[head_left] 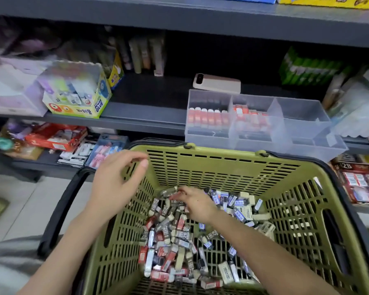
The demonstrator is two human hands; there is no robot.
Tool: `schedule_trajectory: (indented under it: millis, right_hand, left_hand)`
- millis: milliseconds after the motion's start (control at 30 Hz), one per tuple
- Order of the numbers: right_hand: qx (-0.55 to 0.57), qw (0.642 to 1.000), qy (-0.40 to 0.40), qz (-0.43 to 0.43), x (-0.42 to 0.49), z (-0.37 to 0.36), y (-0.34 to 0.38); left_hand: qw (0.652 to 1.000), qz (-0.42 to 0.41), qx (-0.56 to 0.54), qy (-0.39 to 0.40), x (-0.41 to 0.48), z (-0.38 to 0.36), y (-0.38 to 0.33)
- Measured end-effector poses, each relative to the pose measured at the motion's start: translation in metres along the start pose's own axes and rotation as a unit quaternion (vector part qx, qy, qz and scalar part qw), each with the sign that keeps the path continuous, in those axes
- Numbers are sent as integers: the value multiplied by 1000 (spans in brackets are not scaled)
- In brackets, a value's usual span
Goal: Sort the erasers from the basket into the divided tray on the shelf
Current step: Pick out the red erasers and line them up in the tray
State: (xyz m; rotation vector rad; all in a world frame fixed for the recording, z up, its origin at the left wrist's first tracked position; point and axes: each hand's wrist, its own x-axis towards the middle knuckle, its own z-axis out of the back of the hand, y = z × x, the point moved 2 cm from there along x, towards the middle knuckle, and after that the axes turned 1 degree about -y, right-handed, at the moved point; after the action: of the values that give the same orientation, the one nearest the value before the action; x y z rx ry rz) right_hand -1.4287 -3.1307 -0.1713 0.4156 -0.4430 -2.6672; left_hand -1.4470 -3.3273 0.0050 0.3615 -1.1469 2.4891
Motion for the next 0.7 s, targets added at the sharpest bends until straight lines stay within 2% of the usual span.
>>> schedule_trajectory:
  millis: [167,367,533,633,700]
  right_hand:
    - [29,998,49,-26,10,-3,-12]
    - [-25,994,108,-6,2,-8,-24]
    - [-161,986,37,-28,-4,-13,-25]
    - [-140,988,16,-63,-17,-8,-34]
    - [-64,993,-42,-87,-29,1,-30]
  left_hand:
    - [999,32,-34,9,2,-1,2]
    - [999,32,-23,14,2,-3,4]
    - [999,8,30,34,0,-4,6]
    - [998,22,37,35,0,-5,6]
    - [998,28,38,40,-1,-7,2]
